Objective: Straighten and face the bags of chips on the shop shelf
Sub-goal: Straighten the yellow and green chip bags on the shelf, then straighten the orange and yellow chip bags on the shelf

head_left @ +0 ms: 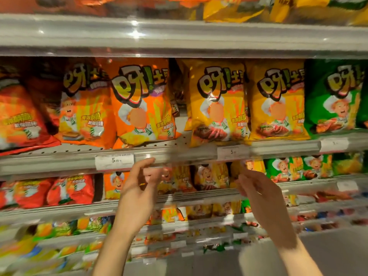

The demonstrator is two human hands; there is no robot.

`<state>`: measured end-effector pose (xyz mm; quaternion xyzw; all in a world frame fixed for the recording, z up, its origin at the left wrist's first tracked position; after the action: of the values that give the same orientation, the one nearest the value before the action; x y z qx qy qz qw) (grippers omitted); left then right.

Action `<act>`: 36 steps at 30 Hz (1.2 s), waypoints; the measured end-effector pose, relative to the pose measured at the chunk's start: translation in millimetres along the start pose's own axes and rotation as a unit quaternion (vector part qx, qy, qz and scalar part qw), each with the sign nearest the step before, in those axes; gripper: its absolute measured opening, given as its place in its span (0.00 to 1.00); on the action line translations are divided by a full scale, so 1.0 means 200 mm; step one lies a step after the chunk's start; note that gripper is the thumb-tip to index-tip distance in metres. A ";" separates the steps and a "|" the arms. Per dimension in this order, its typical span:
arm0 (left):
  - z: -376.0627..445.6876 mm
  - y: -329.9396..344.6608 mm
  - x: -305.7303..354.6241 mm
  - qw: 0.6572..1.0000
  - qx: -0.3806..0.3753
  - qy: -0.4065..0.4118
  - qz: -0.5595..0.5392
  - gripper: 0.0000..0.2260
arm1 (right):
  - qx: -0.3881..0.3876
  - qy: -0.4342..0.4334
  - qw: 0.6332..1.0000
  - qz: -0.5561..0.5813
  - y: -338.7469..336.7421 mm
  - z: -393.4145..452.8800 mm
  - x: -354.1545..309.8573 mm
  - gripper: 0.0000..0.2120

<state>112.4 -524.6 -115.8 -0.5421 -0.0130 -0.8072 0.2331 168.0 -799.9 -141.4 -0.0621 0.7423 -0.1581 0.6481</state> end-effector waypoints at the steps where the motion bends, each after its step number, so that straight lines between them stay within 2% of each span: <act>1: -0.02 0.00 -0.02 1.000 0.012 -0.012 0.005 0.13 | -0.010 0.000 1.000 0.003 0.00 0.00 0.01 0.06; 4: -0.06 0.01 -0.03 0.999 0.040 -0.034 0.002 0.09 | -0.024 -0.004 1.000 0.001 -0.01 0.01 0.03 0.05; 11: -0.08 -0.03 0.00 0.997 0.052 -0.051 0.020 0.06 | -0.073 0.006 0.997 0.006 0.01 0.05 0.04 0.05; 14: -0.08 -0.06 0.03 0.996 0.075 -0.045 0.014 0.10 | -0.076 0.010 0.997 0.008 0.03 0.04 0.02 0.06; 20: 0.01 -0.15 0.05 0.995 0.097 -0.019 0.003 0.05 | -0.061 0.005 0.997 0.041 0.09 0.02 -0.11 0.06; 25: 0.11 -0.32 0.05 0.994 0.104 0.033 -0.001 0.05 | -0.044 -0.048 0.997 0.049 0.28 -0.08 -0.31 0.11; 28: 0.18 -0.37 0.07 0.990 0.121 0.067 -0.022 0.15 | -0.051 -0.075 0.995 0.047 0.42 -0.10 -0.45 0.08; 31: 0.29 -0.34 0.09 0.990 0.100 0.095 -0.014 0.24 | -0.055 -0.132 0.989 0.022 0.54 -0.09 -0.62 0.06; 34: 0.43 -0.29 0.10 0.990 0.094 0.104 -0.003 0.31 | -0.061 -0.122 0.990 0.046 0.68 -0.02 -0.76 0.15; 36: 0.50 -0.24 0.12 0.990 0.107 0.086 -0.006 0.37 | -0.026 -0.144 0.987 0.063 0.76 0.05 -0.82 0.23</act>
<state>172.4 -462.3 -43.1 -0.4423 -0.0827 -0.8462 0.2855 219.2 -608.8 -35.7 -0.0543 0.6474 -0.0876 0.7552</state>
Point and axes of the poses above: each hand's wrist, its own z-axis towards the middle knuckle, its own y-axis out of the palm, x = y × z, the point moved 1 cm from there along z, towards the middle knuckle, and after that the axes turned 15 degrees about y, right-handed, at the moved point
